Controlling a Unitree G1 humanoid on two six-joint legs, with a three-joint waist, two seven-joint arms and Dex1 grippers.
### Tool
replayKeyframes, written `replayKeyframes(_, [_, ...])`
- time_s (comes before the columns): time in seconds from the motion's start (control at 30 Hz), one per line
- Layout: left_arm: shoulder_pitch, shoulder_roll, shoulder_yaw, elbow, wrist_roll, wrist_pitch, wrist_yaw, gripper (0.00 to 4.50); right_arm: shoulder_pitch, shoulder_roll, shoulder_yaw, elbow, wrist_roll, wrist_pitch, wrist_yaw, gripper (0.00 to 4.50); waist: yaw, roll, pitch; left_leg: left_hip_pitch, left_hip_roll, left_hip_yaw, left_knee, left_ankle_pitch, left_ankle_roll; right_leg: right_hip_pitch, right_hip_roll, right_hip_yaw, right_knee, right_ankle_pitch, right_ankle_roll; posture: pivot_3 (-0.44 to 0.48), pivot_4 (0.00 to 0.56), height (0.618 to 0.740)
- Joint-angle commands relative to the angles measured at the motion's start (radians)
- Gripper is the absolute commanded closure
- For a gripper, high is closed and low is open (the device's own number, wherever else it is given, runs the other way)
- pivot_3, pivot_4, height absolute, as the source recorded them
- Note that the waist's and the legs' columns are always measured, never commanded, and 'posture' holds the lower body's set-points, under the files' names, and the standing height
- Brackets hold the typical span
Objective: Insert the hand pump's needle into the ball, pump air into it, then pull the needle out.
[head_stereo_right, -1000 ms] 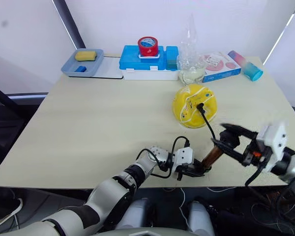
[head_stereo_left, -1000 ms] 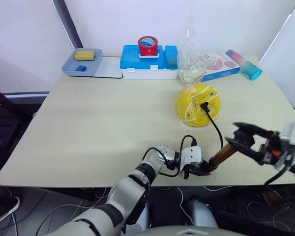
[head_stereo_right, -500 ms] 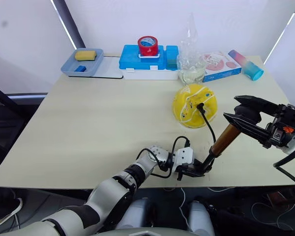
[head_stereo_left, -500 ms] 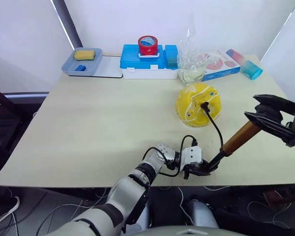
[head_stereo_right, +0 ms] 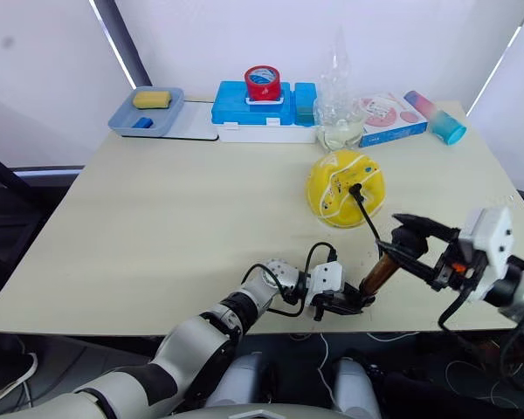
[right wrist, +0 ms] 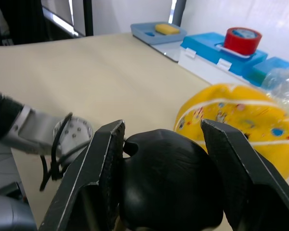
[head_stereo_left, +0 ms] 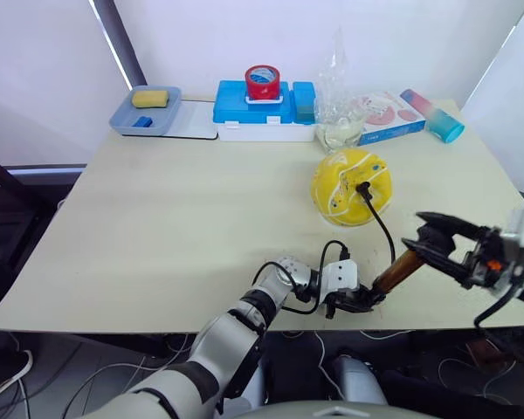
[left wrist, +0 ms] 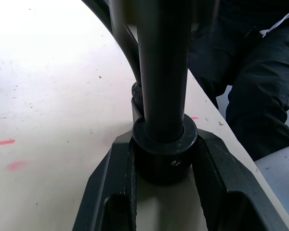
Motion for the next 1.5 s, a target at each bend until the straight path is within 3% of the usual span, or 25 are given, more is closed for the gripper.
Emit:
replayKeyframes(0.03, [0.018,0.003,-0.02,0.034,0.031,0.015,-0.011,3.39,0.028,0.065,0.072,0.119,-0.125,-0.095,0.005,2.45,0.0,-0.001,-0.001,0.0,0.0,-0.001,0.0,0.0,0.0,0.0,0.002,0.002,0.0,0.0,0.0,0.0,0.15,0.737])
replayKeyframes(0.23, [0.019,0.006,-0.022,0.035,0.033,0.017,-0.014,3.39,0.009,0.075,0.03,0.08,-0.072,-0.098,0.002,2.45,0.0,0.0,-0.001,0.001,0.0,-0.002,0.0,0.0,0.0,0.001,0.006,0.011,-0.001,0.0,0.0,0.0,0.15,0.737])
replayKeyframes(0.27, [0.02,0.006,-0.022,0.036,0.033,0.017,-0.014,3.39,0.007,0.063,0.004,0.059,-0.044,-0.08,0.0,2.45,0.0,0.0,-0.001,0.001,0.0,-0.004,0.0,0.0,0.0,0.001,0.013,0.025,-0.001,0.0,0.001,0.0,0.15,0.737])
replayKeyframes(0.4, [0.019,0.006,-0.023,0.036,0.034,0.018,-0.014,3.39,-0.004,0.02,-0.088,-0.009,0.06,-0.005,-0.012,2.45,0.001,0.002,0.0,0.0,0.0,-0.005,0.0,0.0,-0.001,0.0,0.014,0.037,-0.001,-0.001,0.003,0.0,0.15,0.737])
replayKeyframes(0.73, [0.025,0.012,-0.025,0.034,0.035,0.012,-0.023,3.39,-0.069,-0.164,-0.424,-0.134,0.439,0.211,-0.077,2.45,0.0,0.003,0.001,-0.001,-0.001,-0.004,0.0,0.0,-0.001,0.0,0.027,0.061,-0.003,-0.002,0.005,0.0,0.15,0.737])
replayKeyframes(0.93, [0.029,0.011,-0.025,0.033,0.034,0.011,-0.028,3.39,-0.123,-0.249,-0.502,-0.126,0.547,0.306,-0.116,2.45,0.001,0.003,0.001,-0.002,0.0,-0.003,0.0,0.0,-0.001,-0.001,0.027,0.064,-0.003,-0.002,0.005,0.0,0.15,0.737])
replayKeyframes(1.07, [0.029,0.009,-0.027,0.034,0.037,0.014,-0.023,3.39,-0.114,-0.256,-0.471,-0.142,0.523,0.341,-0.096,2.45,0.0,0.003,0.001,-0.003,0.0,-0.001,0.0,0.0,0.0,-0.003,0.027,0.065,-0.003,-0.002,0.004,0.0,0.15,0.737])
replayKeyframes(1.27, [0.021,0.003,-0.026,0.037,0.037,0.02,-0.014,3.39,-0.019,-0.152,-0.306,-0.152,0.335,0.283,-0.05,2.45,-0.002,0.0,-0.001,-0.003,0.0,0.0,0.0,0.0,0.0,-0.002,0.027,0.066,-0.004,-0.002,0.005,0.0,0.15,0.737])
replayKeyframes(1.5, [0.016,0.004,-0.025,0.037,0.038,0.02,-0.012,3.39,0.085,-0.014,-0.012,-0.057,-0.046,0.061,-0.046,2.45,-0.002,-0.003,-0.004,-0.001,-0.001,-0.001,0.0,0.0,0.0,-0.002,0.03,0.076,-0.003,-0.004,0.007,0.0,0.15,0.737])
